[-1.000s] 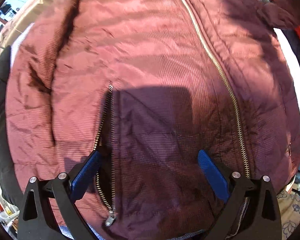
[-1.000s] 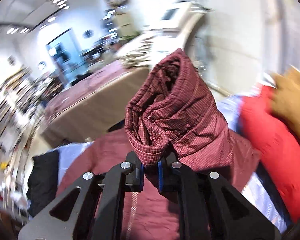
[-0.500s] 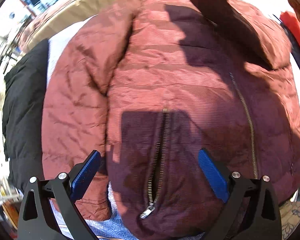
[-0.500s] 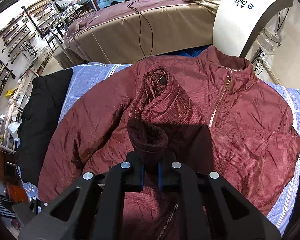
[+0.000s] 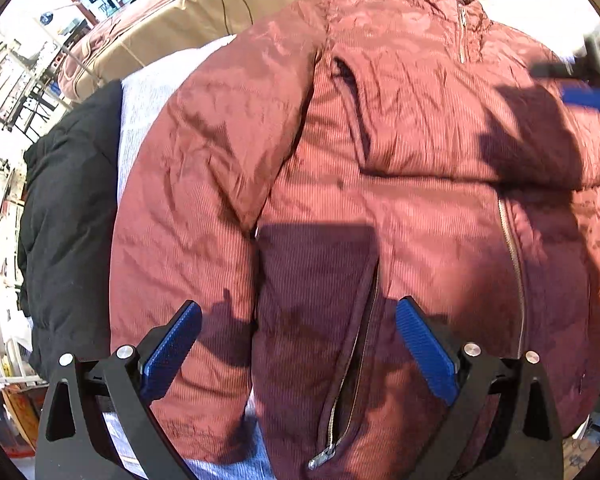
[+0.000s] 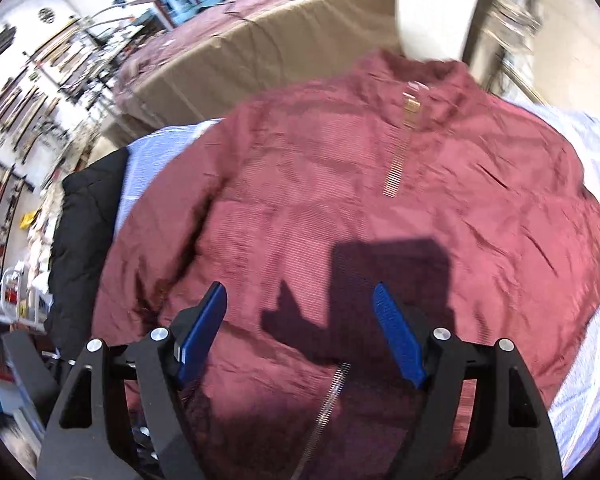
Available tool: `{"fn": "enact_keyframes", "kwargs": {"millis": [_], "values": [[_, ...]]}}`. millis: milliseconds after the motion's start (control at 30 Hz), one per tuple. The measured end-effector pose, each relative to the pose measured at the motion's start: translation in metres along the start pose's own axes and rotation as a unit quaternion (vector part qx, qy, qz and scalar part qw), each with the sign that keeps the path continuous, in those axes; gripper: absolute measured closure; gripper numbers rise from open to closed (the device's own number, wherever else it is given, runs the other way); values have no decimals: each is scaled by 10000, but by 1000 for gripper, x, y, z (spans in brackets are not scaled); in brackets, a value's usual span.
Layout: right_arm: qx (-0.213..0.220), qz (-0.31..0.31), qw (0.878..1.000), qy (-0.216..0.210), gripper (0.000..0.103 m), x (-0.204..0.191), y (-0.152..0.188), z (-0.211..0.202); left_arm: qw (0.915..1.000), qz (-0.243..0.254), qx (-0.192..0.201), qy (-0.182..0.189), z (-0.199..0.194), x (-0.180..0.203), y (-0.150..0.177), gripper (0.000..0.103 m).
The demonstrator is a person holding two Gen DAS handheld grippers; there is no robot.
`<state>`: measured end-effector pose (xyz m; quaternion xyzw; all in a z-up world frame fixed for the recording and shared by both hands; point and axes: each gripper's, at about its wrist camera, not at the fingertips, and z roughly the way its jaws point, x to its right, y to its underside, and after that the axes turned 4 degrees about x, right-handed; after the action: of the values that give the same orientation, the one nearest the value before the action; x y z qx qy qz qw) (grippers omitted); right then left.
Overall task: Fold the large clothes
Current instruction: 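Fold the held sleeve across the jacket front with the right tool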
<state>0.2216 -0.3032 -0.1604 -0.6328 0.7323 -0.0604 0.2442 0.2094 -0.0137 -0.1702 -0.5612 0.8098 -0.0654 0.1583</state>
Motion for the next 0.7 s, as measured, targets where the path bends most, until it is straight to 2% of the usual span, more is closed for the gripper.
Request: {"fn": "enact_keyframes", "kwargs": {"millis": [133,267,433,500,567,700], "values": [[-166,261,9971,688,27,48,5,6,9997,187,118,72,4,11,-31,7],[-293,-7,9928,1162,27,73,4,18,9982,569,124,116,11,43,-60,7],[-737,-750,9846,1394,25,82,8,51,9943,1048,-162,120,39,81,-90,7],[-834,-1108,9789,1503,17,78,13,60,9930,1131,-323,129,52,93,-95,7],[-868,-1382,9721,1686,15,74,19,69,9922,1129,-531,57,67,99,-97,7],[-998,-1298,9672,1942,10,73,21,84,9925,799,-911,171,92,97,-101,5]]}}
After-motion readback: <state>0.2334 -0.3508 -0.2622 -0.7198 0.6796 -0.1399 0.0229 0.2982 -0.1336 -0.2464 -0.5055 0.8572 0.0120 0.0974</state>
